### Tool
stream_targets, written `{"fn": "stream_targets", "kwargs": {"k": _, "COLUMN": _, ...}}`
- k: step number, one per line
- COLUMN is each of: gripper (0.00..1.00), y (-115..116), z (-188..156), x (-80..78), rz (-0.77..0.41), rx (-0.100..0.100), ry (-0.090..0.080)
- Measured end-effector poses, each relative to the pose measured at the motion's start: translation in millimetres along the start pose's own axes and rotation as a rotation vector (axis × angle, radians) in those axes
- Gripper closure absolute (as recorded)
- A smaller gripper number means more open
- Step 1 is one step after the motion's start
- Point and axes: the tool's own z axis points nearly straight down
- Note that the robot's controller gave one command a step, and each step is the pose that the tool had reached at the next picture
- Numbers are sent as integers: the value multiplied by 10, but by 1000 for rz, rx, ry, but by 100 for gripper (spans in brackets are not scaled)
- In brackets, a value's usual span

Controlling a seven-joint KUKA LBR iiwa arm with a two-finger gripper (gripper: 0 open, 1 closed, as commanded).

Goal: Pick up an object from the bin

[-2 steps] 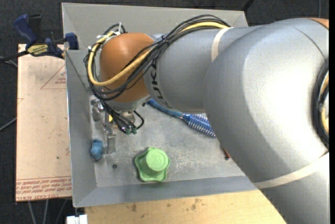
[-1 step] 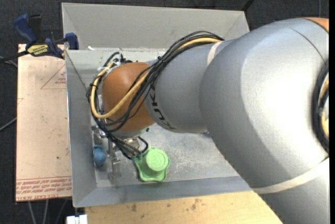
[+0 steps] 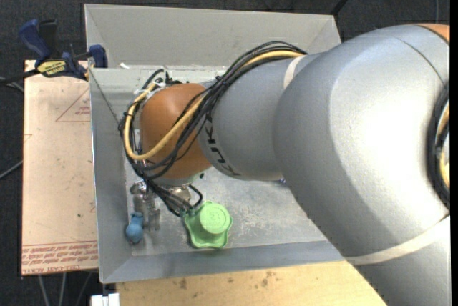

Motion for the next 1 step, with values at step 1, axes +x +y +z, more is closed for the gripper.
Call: {"fn": "stream_targets", "kwargs": {"k": 1, "gripper": 100, "y": -168, "z": -1805, "x": 126, "rz": 47, "rx": -1, "ry": -11}}
